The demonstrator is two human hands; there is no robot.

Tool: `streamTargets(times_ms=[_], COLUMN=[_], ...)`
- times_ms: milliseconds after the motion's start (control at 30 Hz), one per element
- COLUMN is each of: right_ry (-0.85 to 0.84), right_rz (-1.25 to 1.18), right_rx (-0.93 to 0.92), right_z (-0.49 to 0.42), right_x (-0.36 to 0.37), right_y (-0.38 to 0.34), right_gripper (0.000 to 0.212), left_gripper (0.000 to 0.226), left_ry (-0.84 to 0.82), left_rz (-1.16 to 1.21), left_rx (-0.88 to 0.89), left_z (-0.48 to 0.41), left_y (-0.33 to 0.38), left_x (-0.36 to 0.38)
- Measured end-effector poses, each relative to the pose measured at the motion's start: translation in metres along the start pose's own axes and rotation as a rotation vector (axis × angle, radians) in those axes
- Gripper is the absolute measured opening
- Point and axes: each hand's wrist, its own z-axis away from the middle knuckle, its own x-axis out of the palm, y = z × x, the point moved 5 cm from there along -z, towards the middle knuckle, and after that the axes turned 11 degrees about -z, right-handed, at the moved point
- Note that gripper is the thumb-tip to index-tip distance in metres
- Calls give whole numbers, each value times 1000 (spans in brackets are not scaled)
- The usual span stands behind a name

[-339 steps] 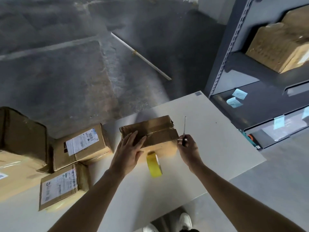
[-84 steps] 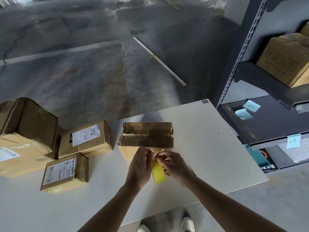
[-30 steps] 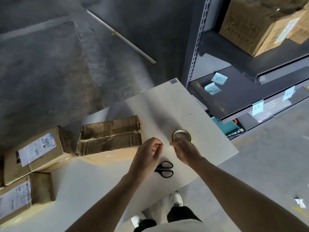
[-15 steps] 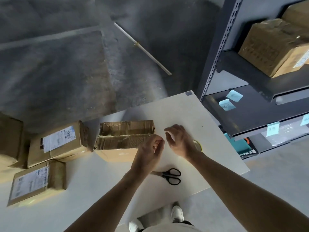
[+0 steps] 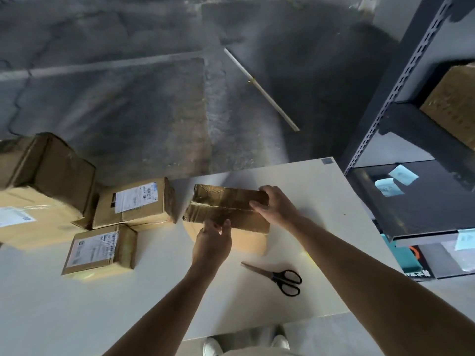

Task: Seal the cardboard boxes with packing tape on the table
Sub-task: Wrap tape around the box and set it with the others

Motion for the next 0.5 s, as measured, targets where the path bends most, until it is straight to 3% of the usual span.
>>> streamTargets(times_ms=[133, 333, 500], right_ry=[-5, -27, -134], right_rz=[39, -5, -53], right_rx=[25, 133, 199], right_z=[3, 19, 46], right_x=[1, 7, 22], right_y=[9, 23, 12], right_gripper=[52, 63, 63], left_gripper=[46, 54, 63], left_ry=[-53, -72, -134], left_rz=[30, -43, -42], left_rx=[-22, -29, 28], left_z=[-1, -9, -24], left_y=[-3, -1, -2], left_x=[1, -2, 1])
